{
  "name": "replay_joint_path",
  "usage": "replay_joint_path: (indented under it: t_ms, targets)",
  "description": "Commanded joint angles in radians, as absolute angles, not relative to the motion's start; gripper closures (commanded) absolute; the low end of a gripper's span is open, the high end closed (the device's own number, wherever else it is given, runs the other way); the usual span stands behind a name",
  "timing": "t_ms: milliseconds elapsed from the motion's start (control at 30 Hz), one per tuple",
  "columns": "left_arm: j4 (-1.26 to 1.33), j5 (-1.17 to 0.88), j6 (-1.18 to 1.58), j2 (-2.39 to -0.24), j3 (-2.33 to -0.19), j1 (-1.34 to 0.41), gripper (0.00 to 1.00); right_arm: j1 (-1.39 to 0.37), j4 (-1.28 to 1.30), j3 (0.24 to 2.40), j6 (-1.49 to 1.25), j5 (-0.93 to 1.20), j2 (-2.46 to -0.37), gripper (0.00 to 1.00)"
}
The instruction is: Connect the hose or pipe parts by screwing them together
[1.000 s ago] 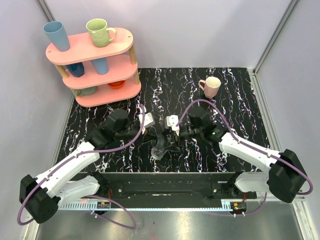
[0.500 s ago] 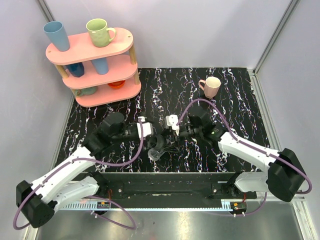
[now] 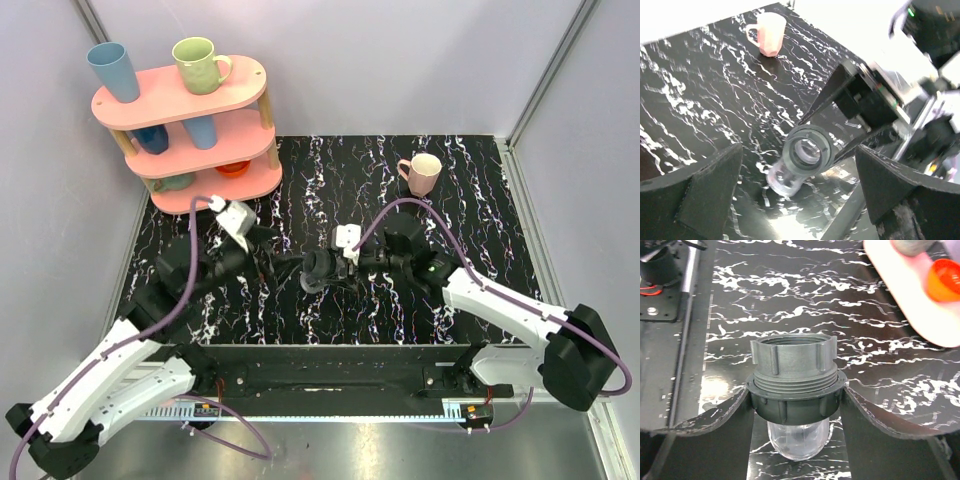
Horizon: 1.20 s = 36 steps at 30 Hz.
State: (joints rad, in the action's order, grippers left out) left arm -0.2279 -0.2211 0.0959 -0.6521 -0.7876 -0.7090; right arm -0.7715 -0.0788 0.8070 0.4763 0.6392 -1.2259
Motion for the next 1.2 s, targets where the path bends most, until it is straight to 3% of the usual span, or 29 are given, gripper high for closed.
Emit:
replay_joint_path:
  t_ms: [0,267,600,833,1167]
  targets:
    - [-0.420,-0.081,0.536,-0.750,-0.963,-0.706,0.01,-0.772,-0.280,0.766,0.532,0.502,-1.143,1.00]
    - [-0.490,-0.290,1.007,-0.893,-0.994,-0.631,0.03,-0.791,-0.423,0.660,0.620,0.440,-1.086,1.00]
    - [-0.376,-0.423,1.186,-1.029,-0.953,-0.604,0.03,-0.854,-0.357,0.675,0.689,0.364,-1.112,1.00]
    - [-0.439,-0.364,1.206,-1.051,-0.939,-0.606,0.08,-0.862,-0.357,0.676,0.692,0.359,-1.120,1.00]
    - [-0.377,-0.379,1.140,-1.071,-0.917,-0.604,0.33,-0.864,-0.351,0.683,0.669,0.380,-1.127,1.00]
